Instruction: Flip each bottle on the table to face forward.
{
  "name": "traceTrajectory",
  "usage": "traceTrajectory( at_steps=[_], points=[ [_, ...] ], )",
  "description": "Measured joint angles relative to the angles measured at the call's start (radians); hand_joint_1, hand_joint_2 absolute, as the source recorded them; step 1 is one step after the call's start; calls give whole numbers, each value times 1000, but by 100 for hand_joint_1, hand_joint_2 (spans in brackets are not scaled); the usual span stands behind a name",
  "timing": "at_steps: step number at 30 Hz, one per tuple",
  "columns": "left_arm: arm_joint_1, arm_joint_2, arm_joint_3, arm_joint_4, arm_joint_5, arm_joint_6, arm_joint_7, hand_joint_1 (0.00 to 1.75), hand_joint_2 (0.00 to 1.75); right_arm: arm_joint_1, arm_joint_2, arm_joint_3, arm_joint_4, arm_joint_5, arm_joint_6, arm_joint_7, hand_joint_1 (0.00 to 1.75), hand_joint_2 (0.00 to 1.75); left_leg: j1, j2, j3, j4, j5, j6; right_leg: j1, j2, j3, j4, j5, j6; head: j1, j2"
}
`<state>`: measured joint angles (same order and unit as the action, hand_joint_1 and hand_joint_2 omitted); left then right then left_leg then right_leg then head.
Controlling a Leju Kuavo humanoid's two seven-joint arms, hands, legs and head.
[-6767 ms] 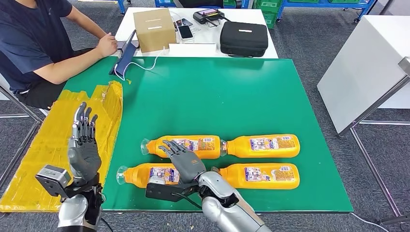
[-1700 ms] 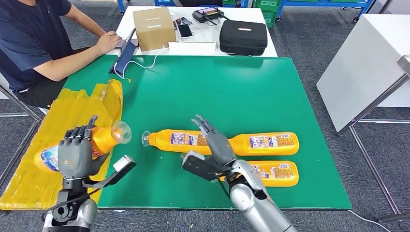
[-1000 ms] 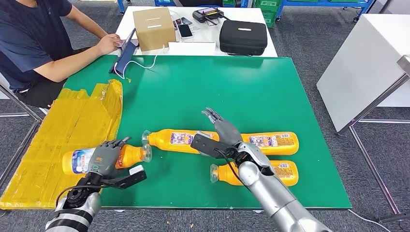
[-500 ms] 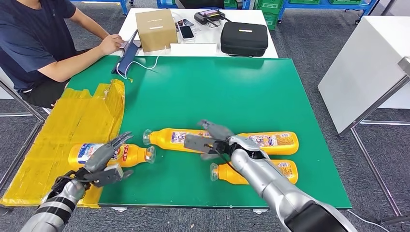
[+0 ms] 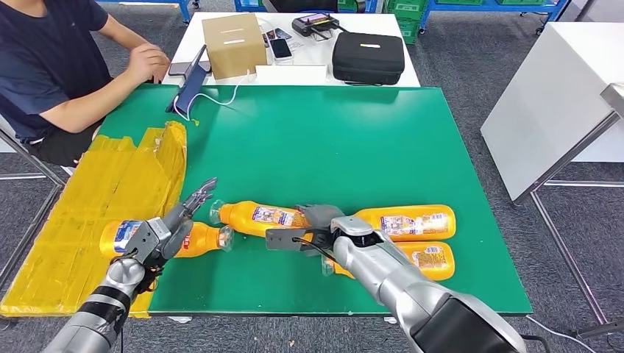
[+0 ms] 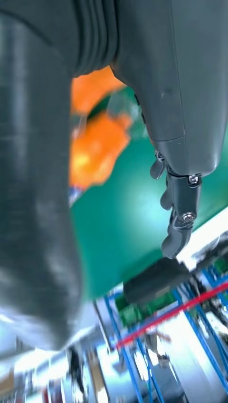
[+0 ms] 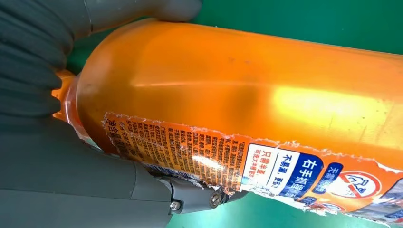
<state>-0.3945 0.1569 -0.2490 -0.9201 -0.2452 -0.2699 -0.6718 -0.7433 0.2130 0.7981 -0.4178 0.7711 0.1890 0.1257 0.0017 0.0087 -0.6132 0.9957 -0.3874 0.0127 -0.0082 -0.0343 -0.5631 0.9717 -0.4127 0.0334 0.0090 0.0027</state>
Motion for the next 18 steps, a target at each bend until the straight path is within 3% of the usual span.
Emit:
traceTrajectory(
  at_steps=[10, 15, 18],
  points=[
    [7, -28, 41, -24, 33, -51, 0, 0, 0, 3, 11, 9, 15, 4, -51, 16, 175, 175, 0, 1, 0, 0, 0, 0, 0, 1, -1, 0, 1, -2, 0, 0],
    [90, -101, 223, -152, 81, -165, 24, 0, 0, 45, 23, -77, 9, -45, -310, -63, 175, 175, 0, 1, -5, 0, 1, 0, 1, 1, -5, 1, 2, -2, 0, 0],
    [120, -117, 265, -190, 148, -191, 81, 0, 0, 77, 24, -129, -34, -89, -407, -146, 175, 175, 0, 0, -7, 0, 1, 0, 1, 1, -7, 1, 3, -2, 0, 0]
  ],
)
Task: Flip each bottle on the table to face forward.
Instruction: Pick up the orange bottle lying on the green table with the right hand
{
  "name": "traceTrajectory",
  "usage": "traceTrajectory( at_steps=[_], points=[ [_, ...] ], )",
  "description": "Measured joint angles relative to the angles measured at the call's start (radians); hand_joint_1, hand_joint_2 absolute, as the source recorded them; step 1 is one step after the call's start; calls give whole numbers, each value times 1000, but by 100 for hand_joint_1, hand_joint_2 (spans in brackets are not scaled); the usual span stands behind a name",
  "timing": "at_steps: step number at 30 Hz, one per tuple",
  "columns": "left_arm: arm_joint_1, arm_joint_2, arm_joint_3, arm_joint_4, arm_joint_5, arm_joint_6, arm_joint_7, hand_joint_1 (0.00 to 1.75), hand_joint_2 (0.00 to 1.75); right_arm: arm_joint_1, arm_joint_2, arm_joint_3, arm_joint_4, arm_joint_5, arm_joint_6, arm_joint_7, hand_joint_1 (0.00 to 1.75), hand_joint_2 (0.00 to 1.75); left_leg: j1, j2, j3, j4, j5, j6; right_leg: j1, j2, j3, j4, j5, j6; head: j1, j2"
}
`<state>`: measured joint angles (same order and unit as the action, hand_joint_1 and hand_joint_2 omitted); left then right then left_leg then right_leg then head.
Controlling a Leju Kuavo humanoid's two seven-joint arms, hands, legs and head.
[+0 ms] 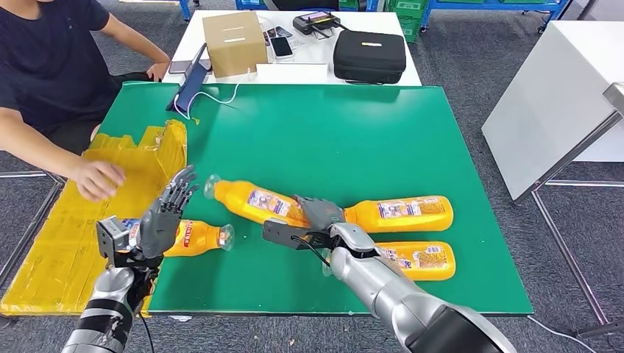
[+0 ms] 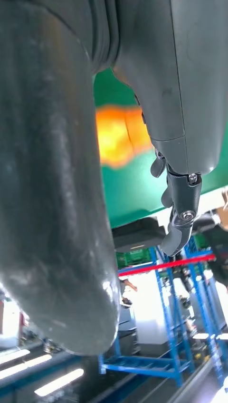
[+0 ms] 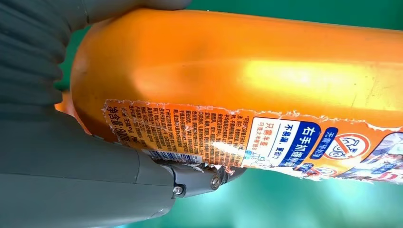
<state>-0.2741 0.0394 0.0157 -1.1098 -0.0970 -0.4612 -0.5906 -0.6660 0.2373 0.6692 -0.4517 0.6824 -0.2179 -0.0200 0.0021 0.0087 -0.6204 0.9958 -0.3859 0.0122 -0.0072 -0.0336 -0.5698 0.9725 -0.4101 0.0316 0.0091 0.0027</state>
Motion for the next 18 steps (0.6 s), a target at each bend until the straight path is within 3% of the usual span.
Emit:
traceTrajectory(
  at_steps=[3, 6, 14, 18],
  points=[
    [37, -24, 46, -50, 108, -15, 80, 0, 0, 64, 0, -82, -118, -74, -77, -110, 175, 175, 0, 0, -3, 0, 0, 0, 0, 0, -3, 0, 0, 0, 0, 0],
    [74, -47, 81, -107, 174, -3, 124, 0, 0, 148, 2, -157, -289, -137, -67, -169, 175, 175, 0, -1, -5, 0, 0, 0, 0, 0, -5, 0, 0, 0, 0, 0],
    [121, -80, 126, -199, 209, 9, 145, 0, 0, 271, 4, -238, -566, -173, -43, -192, 175, 175, 0, -1, -8, 0, 0, 0, 0, 0, -8, 0, 0, 0, 0, 0],
    [127, -85, 130, -212, 216, 10, 148, 0, 175, 286, 4, -248, -601, -182, -38, -199, 175, 175, 0, -1, -8, 0, 0, 0, 0, 0, -8, 0, 0, 0, 0, 0]
  ],
)
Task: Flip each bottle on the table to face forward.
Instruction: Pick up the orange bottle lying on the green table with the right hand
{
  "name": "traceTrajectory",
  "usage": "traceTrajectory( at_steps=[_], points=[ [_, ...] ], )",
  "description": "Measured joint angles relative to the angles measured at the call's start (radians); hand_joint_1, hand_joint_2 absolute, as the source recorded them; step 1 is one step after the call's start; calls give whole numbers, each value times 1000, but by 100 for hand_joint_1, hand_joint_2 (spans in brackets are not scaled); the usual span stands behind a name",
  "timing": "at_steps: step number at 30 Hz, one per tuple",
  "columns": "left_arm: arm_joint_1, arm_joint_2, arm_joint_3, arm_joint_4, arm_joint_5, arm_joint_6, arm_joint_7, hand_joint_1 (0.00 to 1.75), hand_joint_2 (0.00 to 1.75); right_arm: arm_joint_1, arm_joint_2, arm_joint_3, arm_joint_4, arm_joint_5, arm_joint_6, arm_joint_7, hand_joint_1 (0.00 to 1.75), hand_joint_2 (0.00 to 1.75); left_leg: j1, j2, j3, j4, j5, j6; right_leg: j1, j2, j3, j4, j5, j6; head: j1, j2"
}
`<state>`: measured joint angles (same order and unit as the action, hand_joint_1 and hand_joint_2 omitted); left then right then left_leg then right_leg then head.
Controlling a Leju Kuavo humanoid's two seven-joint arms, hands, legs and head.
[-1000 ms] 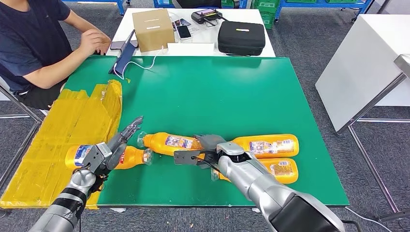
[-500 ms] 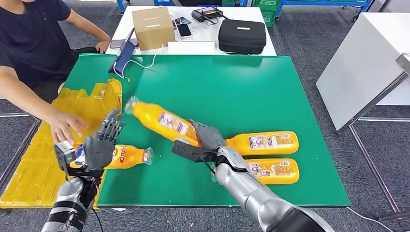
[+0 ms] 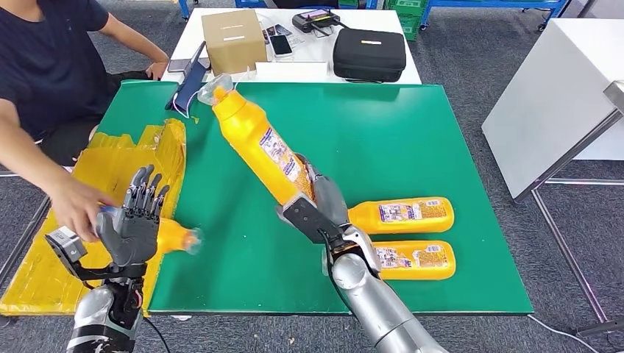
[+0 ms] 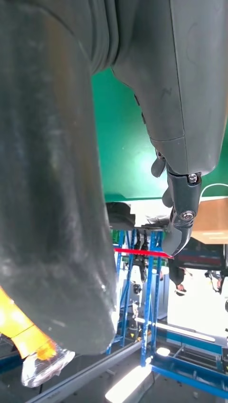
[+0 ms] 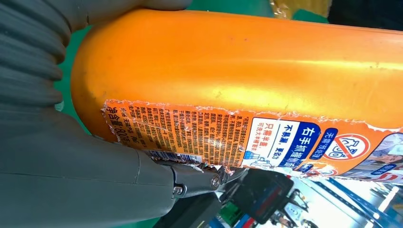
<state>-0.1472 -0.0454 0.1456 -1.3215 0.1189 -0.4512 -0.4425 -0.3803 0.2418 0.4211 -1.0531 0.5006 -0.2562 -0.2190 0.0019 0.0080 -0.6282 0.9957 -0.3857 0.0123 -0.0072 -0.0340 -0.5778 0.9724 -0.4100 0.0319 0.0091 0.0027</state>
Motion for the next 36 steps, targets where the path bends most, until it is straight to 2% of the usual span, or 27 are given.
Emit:
traceTrajectory(
  at_steps=[7, 14, 20, 25, 36],
  points=[
    [31, -14, 2, -20, 144, -39, 110, 0, 175, 49, 8, 10, -94, -53, 43, -31, 175, 175, 0, 0, 0, 0, 0, 0, 0, 0, 0, 0, 0, 0, 0, 0],
    [98, -35, -73, -83, 339, -148, 197, 0, 175, 70, 31, 138, -102, -8, 110, 7, 175, 175, 0, 0, -2, 0, 0, 0, 0, 0, -2, 0, 0, 0, 0, 0],
    [128, -37, -151, -118, 383, -156, 206, 0, 175, 71, 56, 249, -40, 29, 129, 14, 175, 175, 0, 0, -2, 0, 0, 0, 0, 0, -2, 0, 0, 0, 0, 0],
    [140, -37, -176, -124, 418, -168, 206, 0, 175, 70, 70, 320, 14, 53, 143, 25, 175, 175, 0, 0, -2, 0, 0, 0, 0, 0, -1, 0, 0, 0, 0, 0],
    [164, -29, -178, -128, 416, -168, 204, 0, 175, 58, 78, 364, 74, 62, 143, 27, 175, 175, 0, 0, -1, 0, 0, 0, 0, 0, -2, 0, 0, 0, 0, 0]
  ],
)
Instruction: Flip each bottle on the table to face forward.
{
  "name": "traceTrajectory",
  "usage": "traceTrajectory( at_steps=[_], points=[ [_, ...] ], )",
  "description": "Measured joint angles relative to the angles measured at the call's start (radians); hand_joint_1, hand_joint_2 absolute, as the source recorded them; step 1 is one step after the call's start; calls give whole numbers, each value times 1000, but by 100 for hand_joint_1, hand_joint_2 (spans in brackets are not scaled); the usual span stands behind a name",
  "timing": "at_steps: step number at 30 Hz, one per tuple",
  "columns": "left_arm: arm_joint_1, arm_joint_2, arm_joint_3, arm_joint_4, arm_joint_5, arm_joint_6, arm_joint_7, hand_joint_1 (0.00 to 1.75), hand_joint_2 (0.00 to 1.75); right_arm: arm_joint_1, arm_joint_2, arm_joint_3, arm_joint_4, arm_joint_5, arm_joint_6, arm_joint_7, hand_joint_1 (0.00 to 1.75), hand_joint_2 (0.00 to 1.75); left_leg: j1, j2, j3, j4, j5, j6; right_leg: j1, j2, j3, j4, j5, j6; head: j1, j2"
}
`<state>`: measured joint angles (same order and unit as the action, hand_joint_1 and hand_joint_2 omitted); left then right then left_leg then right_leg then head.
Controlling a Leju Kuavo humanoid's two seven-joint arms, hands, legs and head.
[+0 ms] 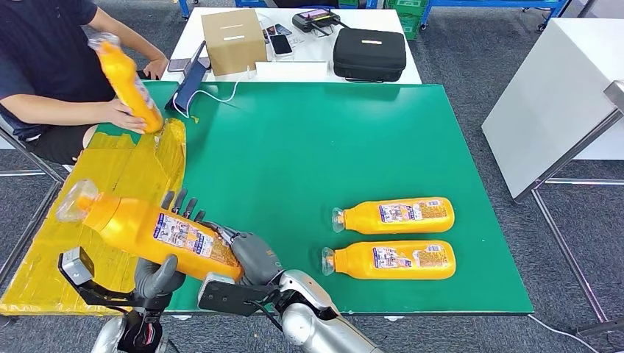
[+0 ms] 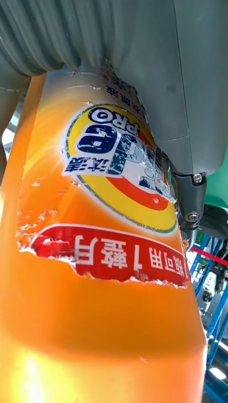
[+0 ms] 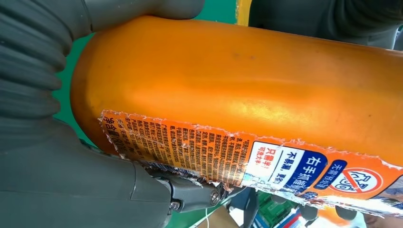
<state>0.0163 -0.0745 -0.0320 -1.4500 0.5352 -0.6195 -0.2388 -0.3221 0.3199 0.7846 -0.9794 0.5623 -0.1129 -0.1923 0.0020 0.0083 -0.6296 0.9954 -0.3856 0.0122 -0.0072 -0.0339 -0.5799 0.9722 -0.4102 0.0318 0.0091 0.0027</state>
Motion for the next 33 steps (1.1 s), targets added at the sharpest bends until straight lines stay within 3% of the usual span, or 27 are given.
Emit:
traceTrajectory(
  at_steps=[4, 8, 18, 33],
  points=[
    [1, 2, 0, 0, -14, 1, -5, 0, 175, -7, 0, 5, 12, 2, 3, 0, 175, 175, 0, 0, 0, 0, 0, 0, 0, 0, 0, 0, 0, 0, 0, 0],
    [3, 6, 0, 0, -51, 3, -27, 174, 175, -15, 3, 11, 29, 12, 5, -4, 175, 175, 0, 0, 0, 0, 0, 0, 0, 0, 0, 0, 0, 0, 0, 0],
    [4, 9, 0, -2, -101, 3, -83, 175, 175, -28, 6, 18, 51, 19, 4, -9, 175, 175, 0, 0, 0, 0, 0, 0, 0, 0, 0, 0, 0, 0, 0, 0],
    [4, 9, 2, -3, -108, 3, -89, 175, 175, -29, 12, 18, 60, 22, -1, -9, 169, 175, 0, 0, 0, 0, 0, 0, 0, 0, -1, 0, 0, 0, 0, 0]
  ],
)
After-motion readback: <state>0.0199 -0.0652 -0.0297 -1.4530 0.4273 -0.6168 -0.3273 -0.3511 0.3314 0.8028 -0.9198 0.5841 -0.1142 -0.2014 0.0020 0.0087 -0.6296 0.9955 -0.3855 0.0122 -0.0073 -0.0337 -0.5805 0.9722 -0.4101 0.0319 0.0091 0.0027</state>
